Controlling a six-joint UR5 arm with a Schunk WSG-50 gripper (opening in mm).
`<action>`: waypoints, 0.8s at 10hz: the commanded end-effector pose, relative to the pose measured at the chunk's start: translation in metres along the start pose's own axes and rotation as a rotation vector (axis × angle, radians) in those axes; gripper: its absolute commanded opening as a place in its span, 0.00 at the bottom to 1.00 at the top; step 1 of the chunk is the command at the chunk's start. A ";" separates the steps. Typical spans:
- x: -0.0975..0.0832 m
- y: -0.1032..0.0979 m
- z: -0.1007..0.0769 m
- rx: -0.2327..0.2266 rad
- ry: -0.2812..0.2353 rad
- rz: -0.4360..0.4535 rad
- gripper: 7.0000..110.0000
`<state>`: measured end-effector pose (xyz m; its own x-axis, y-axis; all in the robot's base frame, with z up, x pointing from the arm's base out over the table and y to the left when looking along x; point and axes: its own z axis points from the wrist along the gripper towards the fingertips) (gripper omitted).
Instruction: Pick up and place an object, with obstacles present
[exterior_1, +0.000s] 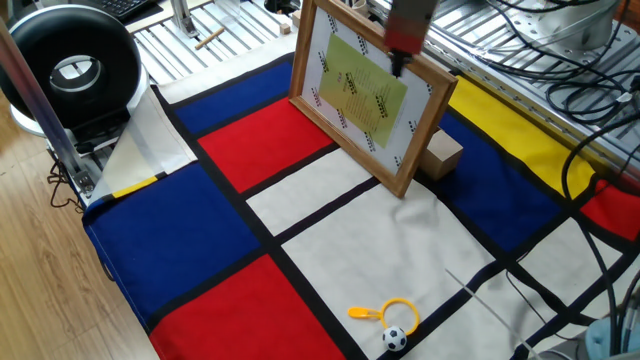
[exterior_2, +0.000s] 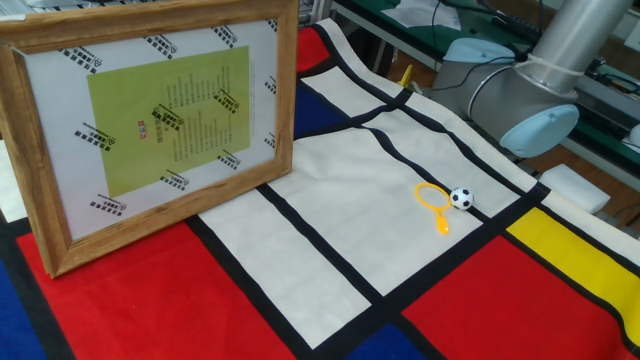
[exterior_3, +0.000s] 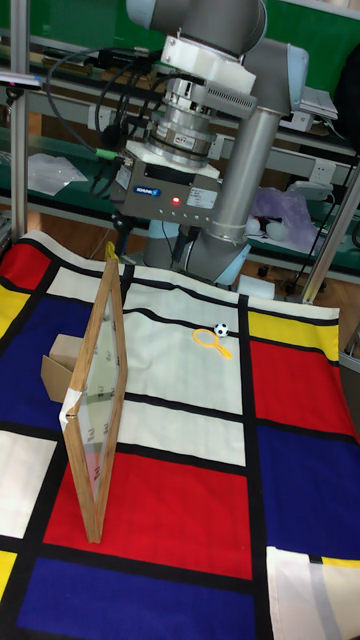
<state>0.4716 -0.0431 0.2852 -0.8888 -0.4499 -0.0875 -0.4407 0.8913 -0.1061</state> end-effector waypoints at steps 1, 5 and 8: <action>-0.009 0.036 -0.002 -0.146 -0.017 -0.004 0.79; -0.009 0.017 0.001 -0.103 -0.034 0.007 0.57; -0.011 0.006 0.002 -0.054 -0.038 0.027 0.00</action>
<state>0.4739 -0.0297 0.2819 -0.8926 -0.4366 -0.1125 -0.4355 0.8995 -0.0360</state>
